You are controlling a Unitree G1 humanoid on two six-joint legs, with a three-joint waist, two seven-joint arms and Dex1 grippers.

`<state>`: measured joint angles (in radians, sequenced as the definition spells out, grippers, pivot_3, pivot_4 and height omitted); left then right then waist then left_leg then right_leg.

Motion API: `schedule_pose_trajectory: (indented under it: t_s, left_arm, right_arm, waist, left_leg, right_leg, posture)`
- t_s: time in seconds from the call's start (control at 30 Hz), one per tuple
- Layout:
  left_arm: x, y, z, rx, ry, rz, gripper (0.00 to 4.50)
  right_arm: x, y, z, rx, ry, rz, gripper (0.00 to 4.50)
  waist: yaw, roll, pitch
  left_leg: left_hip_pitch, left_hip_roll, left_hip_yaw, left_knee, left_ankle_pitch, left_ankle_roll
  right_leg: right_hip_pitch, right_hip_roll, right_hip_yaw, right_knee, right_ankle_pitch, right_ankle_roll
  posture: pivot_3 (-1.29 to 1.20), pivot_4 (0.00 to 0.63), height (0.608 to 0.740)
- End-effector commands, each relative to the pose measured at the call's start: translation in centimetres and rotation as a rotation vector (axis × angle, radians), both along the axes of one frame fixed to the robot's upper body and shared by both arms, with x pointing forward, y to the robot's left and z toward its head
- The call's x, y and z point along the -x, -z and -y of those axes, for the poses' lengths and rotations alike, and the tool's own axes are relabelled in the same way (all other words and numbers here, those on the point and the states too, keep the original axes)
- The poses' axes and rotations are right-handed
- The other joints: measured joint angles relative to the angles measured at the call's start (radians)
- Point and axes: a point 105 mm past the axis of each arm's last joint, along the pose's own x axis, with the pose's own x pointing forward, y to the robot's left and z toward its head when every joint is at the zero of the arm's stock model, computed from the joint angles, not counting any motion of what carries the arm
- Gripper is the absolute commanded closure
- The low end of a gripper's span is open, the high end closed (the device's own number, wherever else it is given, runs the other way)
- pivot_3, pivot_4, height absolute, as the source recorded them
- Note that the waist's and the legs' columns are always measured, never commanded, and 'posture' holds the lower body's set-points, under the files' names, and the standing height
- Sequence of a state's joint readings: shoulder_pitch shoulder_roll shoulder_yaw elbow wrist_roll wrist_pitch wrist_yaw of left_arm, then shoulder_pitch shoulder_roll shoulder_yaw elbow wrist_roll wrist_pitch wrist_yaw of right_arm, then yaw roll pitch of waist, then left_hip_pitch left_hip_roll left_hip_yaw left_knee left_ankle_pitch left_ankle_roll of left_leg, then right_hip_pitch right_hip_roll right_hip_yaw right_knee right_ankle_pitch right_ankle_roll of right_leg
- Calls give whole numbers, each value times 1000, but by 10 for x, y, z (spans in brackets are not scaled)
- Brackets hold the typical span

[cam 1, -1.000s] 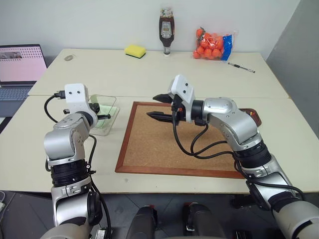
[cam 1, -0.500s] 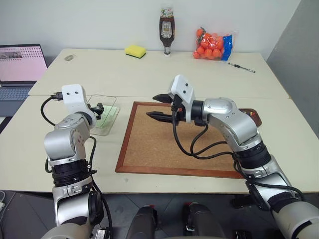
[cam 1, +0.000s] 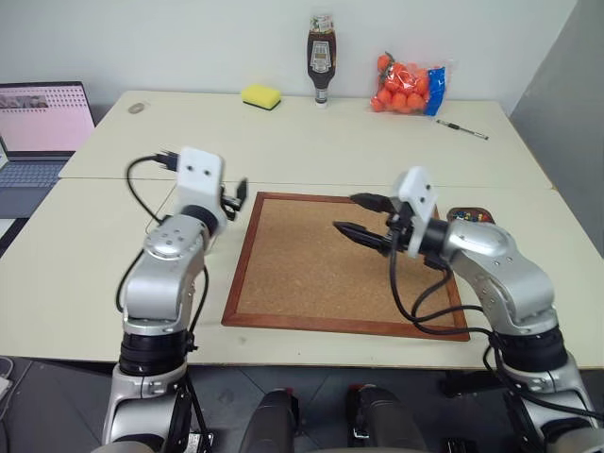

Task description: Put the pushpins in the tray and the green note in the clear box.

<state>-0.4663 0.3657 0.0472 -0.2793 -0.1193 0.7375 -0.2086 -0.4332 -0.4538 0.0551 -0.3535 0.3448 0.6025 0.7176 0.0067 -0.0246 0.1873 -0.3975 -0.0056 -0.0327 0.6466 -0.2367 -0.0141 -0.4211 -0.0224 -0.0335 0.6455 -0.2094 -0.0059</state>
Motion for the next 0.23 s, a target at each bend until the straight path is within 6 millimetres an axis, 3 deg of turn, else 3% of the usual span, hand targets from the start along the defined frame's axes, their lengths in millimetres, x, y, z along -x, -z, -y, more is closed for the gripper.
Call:
schedule_pose_trajectory:
  t_s: [0.03,0.23]
  left_arm:
    - [14,0,30,30,181,36,1335]
    - [24,15,53,70,315,43,1335]
  right_arm:
    - [1,-12,26,-91,145,90,1472]
    - [-8,7,48,-143,364,129,1472]
  waist:
    - [-8,0,0]
    - [-11,0,0]
  left_leg:
    - [1,1,1,0,0,0]
    - [3,3,5,0,0,0]
  right_leg:
    - [0,1,1,0,0,0]
    - [0,4,0,2,0,-1]
  posture:
    - [0,150,740]
    - [0,150,740]
